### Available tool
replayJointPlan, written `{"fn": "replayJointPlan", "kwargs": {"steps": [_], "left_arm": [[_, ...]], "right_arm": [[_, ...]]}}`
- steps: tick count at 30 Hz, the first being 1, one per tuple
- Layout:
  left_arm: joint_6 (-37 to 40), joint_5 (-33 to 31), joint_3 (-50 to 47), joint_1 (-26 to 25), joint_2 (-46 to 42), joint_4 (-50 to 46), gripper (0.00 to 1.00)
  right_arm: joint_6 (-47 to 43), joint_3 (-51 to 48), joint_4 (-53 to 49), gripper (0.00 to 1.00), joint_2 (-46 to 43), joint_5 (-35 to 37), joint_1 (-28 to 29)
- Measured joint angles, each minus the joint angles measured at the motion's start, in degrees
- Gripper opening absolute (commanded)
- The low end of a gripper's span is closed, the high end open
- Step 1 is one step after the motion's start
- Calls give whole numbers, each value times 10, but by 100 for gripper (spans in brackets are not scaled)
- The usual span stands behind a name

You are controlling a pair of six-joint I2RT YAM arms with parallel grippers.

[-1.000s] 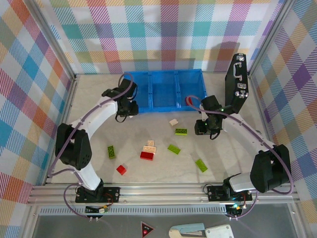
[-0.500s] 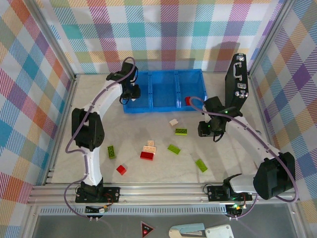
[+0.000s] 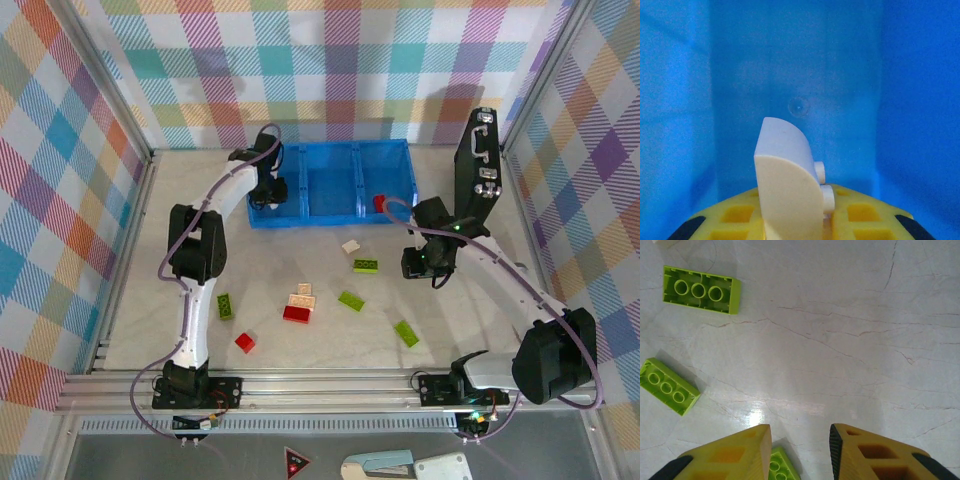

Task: Sort the legos into containers by color
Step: Place the lego in the container, then pick up the lego from the center of the table.

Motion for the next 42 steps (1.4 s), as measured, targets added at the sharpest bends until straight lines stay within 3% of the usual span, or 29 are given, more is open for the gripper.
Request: {"fn": "replayJointPlan", "kwargs": {"steps": [25, 36, 42], "left_arm": [[4, 22, -5, 0, 30, 16, 35], [5, 23, -64, -2, -106, 14, 38], [9, 22, -143, -5, -210, 13, 40]], "right_arm": [[-5, 0, -11, 39, 8, -1, 0], [4, 0, -27, 40, -32, -14, 10], [15, 3, -35, 41, -33, -25, 30]]}}
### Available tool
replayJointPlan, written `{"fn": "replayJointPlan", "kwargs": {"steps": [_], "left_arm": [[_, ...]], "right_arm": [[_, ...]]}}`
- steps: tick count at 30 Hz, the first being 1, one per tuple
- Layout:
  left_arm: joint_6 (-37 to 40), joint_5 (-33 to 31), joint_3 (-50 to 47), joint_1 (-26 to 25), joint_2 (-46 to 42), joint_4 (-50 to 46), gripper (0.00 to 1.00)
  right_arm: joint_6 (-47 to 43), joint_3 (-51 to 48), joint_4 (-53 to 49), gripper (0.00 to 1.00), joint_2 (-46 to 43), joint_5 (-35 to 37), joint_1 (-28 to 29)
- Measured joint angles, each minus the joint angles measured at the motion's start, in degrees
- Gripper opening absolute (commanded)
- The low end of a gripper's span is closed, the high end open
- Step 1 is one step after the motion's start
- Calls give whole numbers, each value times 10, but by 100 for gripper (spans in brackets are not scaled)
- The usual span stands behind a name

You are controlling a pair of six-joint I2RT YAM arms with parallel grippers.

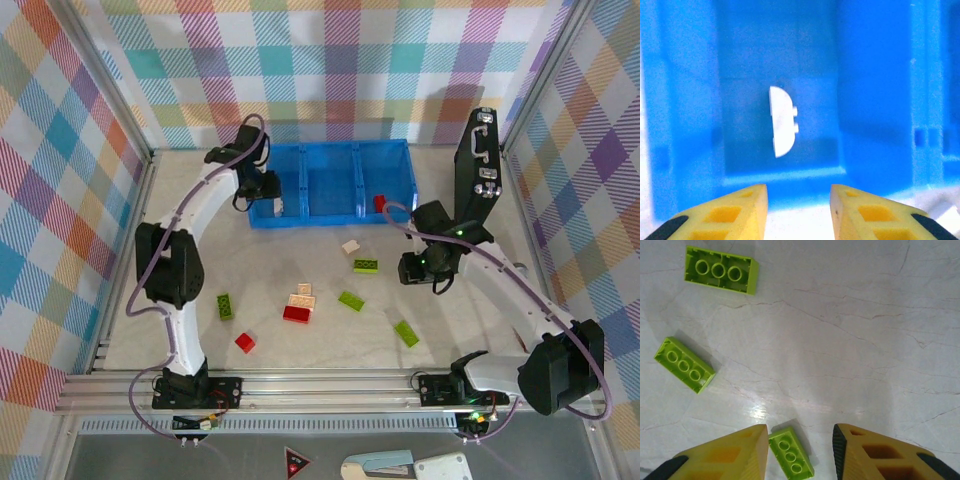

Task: Sort the legos into containers by color
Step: Pick up the lego from the center of the table.

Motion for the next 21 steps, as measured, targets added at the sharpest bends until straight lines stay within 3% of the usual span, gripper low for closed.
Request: {"fn": "replayJointPlan", "kwargs": {"steps": [13, 21], "left_arm": [[30, -2, -192, 6, -229, -16, 45], [56, -22, -312, 16, -339, -12, 45]], "right_arm": [[36, -1, -1, 42, 0, -2, 50], [63, -53, 3, 43, 3, 3, 64]]}}
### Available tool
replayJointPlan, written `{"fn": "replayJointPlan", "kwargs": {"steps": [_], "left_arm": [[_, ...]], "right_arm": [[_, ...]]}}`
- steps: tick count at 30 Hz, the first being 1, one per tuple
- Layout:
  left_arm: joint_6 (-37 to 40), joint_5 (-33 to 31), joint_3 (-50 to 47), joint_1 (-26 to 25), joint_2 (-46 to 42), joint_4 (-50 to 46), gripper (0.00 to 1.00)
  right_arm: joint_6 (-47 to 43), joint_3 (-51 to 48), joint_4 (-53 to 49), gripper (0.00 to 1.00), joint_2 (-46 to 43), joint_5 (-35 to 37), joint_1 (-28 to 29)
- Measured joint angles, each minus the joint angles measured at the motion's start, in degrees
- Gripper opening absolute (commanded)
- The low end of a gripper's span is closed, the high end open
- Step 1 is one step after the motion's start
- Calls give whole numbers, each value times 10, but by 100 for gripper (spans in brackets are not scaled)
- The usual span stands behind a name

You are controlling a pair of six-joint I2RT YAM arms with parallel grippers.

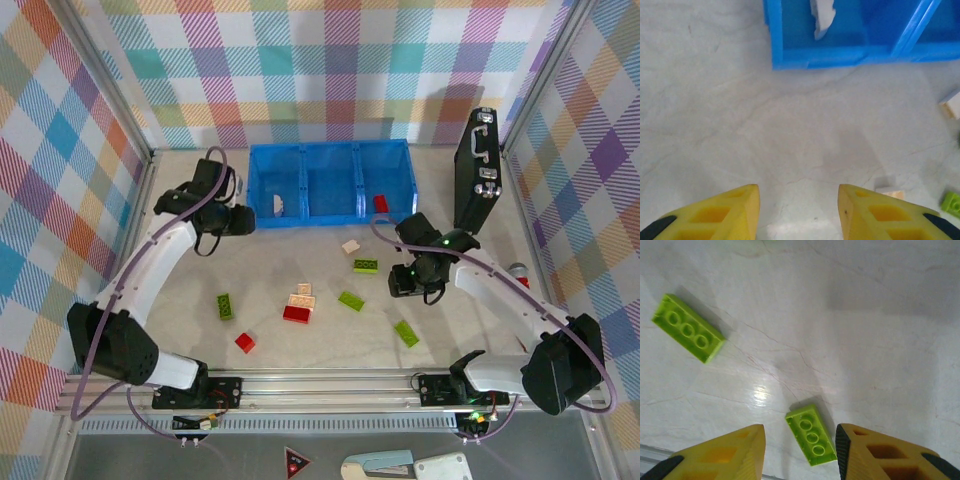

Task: Sort the legos into containers by color
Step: Pick up the lego from the center of the table.

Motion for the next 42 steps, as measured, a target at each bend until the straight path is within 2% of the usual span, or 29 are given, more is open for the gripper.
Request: {"fn": "replayJointPlan", "kwargs": {"steps": [6, 19, 24, 35, 42], "left_arm": [[7, -4, -57, 0, -16, 22, 47], [17, -10, -71, 0, -29, 58, 49], [17, -10, -71, 0, -29, 58, 49], [19, -12, -71, 0, -29, 58, 50], [19, -12, -71, 0, -28, 58, 51]], "right_arm": [[27, -6, 3, 41, 19, 6, 14], [97, -52, 53, 43, 51, 2, 29], [111, -49, 76, 50, 78, 2, 39], [133, 81, 119, 55, 207, 7, 50], [151, 145, 127, 61, 277, 25, 50]]}}
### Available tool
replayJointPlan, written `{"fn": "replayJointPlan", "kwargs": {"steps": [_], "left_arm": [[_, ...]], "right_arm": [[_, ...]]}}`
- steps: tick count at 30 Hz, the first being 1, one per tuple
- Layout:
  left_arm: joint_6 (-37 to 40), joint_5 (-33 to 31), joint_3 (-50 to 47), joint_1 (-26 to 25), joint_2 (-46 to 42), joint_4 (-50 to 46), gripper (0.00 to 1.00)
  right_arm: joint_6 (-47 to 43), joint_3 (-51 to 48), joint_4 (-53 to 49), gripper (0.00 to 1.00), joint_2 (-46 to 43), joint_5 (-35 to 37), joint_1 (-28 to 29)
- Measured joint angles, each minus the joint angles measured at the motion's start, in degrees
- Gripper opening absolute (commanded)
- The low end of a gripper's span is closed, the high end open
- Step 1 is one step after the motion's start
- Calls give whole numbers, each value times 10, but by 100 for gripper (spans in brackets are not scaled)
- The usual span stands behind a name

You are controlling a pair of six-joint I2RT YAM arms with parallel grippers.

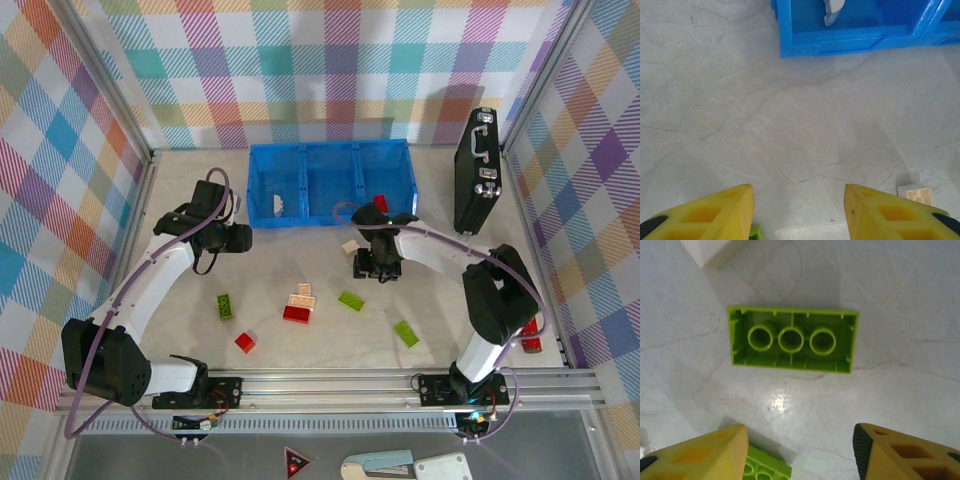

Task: Sort the legos into containers by color
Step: Pick up the lego from the center of the table.

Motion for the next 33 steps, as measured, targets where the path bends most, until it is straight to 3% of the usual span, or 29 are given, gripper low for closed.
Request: {"fn": "replayJointPlan", "kwargs": {"steps": [12, 33], "left_arm": [[2, -3, 0, 0, 2, 0, 52], [2, -4, 0, 0, 12, 0, 53]], "right_arm": [[2, 75, -5, 84, 73, 48, 0], [7, 85, 13, 77, 118, 54, 0]]}}
